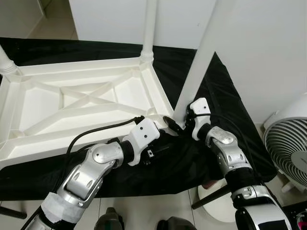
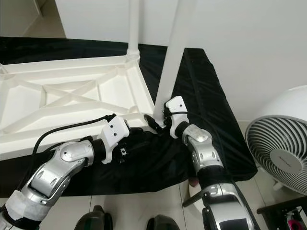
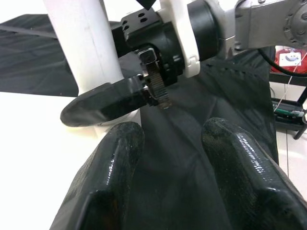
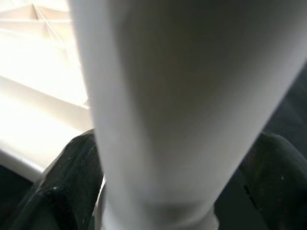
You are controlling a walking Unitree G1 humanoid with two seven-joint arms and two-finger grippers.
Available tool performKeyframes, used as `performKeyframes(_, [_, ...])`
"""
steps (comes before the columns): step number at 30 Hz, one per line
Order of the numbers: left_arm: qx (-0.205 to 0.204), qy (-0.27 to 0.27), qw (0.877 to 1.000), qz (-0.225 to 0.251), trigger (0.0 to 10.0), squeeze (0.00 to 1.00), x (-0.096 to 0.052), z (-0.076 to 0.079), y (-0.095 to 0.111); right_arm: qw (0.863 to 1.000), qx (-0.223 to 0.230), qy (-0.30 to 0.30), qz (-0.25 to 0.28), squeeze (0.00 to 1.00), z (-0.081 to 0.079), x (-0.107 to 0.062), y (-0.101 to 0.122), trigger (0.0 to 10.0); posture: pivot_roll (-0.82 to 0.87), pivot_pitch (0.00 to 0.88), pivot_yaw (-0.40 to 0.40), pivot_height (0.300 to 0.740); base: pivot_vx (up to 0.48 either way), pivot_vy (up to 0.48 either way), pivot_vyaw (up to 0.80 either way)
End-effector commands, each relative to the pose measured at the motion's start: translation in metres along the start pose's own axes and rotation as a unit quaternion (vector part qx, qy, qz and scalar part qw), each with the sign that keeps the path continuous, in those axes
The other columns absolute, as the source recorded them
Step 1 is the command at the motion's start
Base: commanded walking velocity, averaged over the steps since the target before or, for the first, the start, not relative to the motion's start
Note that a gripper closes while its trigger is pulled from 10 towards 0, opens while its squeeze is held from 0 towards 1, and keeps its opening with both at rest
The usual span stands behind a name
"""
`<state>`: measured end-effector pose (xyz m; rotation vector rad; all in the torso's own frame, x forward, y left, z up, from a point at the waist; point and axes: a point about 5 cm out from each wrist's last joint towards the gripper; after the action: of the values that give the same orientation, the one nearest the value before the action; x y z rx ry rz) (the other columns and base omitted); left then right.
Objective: Building children table
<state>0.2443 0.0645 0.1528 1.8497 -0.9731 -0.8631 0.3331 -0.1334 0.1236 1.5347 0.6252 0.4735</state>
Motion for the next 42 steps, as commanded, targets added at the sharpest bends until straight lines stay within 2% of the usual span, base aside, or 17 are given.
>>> performKeyframes(1, [0.0,-0.002,1.0,-0.003,10.0,0.0,0.0,-0.001,-0.002,1.0,0.004,0.025,0.005,0.0,0.0,0.007,0.003,10.0,0.02,0.002,-0.05,0.74,0.0,0.0,0.0])
performKeyframes(3, [0.0,0.0,1.0,-0.005,10.0,0.0,-0.001,-0.001,-0.002,1.0,0.004,0.03,0.006,0.0,0.0,0.008,0.004,10.0,0.02,0.002,-0.05,0.74,0.0,0.0,0.0])
performKeyframes(4, [0.0,0.002,1.0,-0.005,10.0,0.0,-0.001,-0.002,-0.002,0.999,0.007,0.037,0.008,0.0,0.0,0.01,0.005,6.9,0.03,0.001,-0.05,0.74,0.0,0.0,0.0])
performKeyframes(5, [0.0,0.002,1.0,-0.005,10.0,0.0,-0.001,-0.002,-0.002,0.999,0.007,0.037,0.008,0.0,0.0,0.01,0.005,6.9,0.03,0.001,-0.05,0.74,0.0,0.0,0.0])
performKeyframes(6, [-0.001,0.004,1.0,-0.004,10.0,0.0,-0.001,-0.002,-0.002,0.999,0.011,0.046,0.01,0.0,-0.001,0.011,0.006,4.4,0.03,0.002,-0.051,0.74,0.0,0.0,0.0])
performKeyframes(9, [-0.001,0.003,1.0,-0.008,10.0,0.0,0.0,-0.001,-0.004,0.998,0.009,0.057,0.015,0.0,0.001,0.013,0.008,4.6,0.03,0.003,-0.05,0.74,0.0,0.0,0.0])
performKeyframes(10, [-0.002,0.003,1.0,-0.009,10.0,0.0,0.0,-0.001,-0.005,0.998,0.006,0.055,0.015,0.0,0.002,0.013,0.008,2.4,0.03,0.004,-0.05,0.74,0.0,0.0,0.0])
performKeyframes(13, [-0.002,0.003,1.0,-0.01,10.0,0.0,0.0,-0.001,-0.006,0.998,0.005,0.054,0.015,0.0,0.005,0.013,0.008,1.6,0.03,0.005,-0.049,0.74,0.0,0.0,0.0])
performKeyframes(14, [-0.002,0.003,1.0,-0.011,10.0,0.0,0.0,0.0,-0.006,0.998,0.003,0.054,0.014,0.0,0.006,0.013,0.008,0.0,0.03,0.006,-0.049,0.74,0.0,0.0,0.0])
performKeyframes(23, [-0.003,0.004,1.0,-0.011,10.0,0.0,0.0,-0.001,-0.006,0.999,0.0,0.05,0.009,0.0,0.008,0.006,0.0,0.0,0.02,0.012,-0.052,0.74,0.0,0.0,0.0])
performKeyframes(24, [-0.004,0.004,1.0,-0.011,10.0,0.0,0.001,0.0,-0.006,0.999,-0.003,0.039,0.006,0.0,0.005,0.005,-0.003,10.0,0.01,0.018,-0.058,0.74,0.0,0.0,0.0])
performKeyframes(28, [-0.007,0.005,1.0,-0.01,10.0,0.0,0.003,0.002,-0.006,1.0,-0.019,0.006,0.002,0.0,-0.003,0.003,-0.007,10.0,0.01,0.021,-0.061,0.74,0.0,0.0,0.0])
performKeyframes(32, [-0.011,0.031,0.999,-0.013,10.0,0.0,0.001,-0.001,-0.007,0.998,0.01,-0.064,0.028,0.0,-0.016,0.0,-0.007,10.0,0.01,0.035,-0.065,0.74,0.0,0.0,0.0])
performKeyframes(35, [-0.011,0.031,0.999,-0.013,10.0,0.0,0.001,-0.001,-0.007,0.998,0.01,-0.064,0.028,0.0,-0.016,0.0,-0.007,10.0,0.01,0.035,-0.065,0.74,0.0,0.0,0.0])
performKeyframes(37, [-0.016,0.051,0.999,-0.013,10.0,0.0,0.0,-0.006,-0.007,0.989,0.04,-0.133,0.044,0.0,-0.024,-0.002,-0.008,10.0,0.01,0.036,-0.065,0.74,0.0,0.0,0.0])
performKeyframes(38, [-0.016,0.051,0.999,-0.013,10.0,0.0,0.0,-0.006,-0.007,0.989,0.04,-0.133,0.044,0.0,-0.024,-0.002,-0.008,10.0,0.01,0.036,-0.065,0.74,0.0,0.0,0.0])
performKeyframes(42, [-0.014,0.078,0.997,-0.013,10.0,0.0,-0.002,-0.014,-0.006,0.964,0.077,-0.243,0.073,0.0,-0.028,-0.005,-0.007,10.0,0.01,0.03,-0.064,0.74,0.0,0.0,0.0])
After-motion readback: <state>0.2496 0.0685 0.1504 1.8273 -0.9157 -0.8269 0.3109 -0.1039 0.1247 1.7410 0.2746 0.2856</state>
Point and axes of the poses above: a point about 5 cm out from each wrist's last joint towards the gripper, its own x axis pointing out of the wrist towards the gripper, its own y axis along the axis of the wrist's last joint, z = x × y, and after that the axes turned 12 degrees about x, right-handed
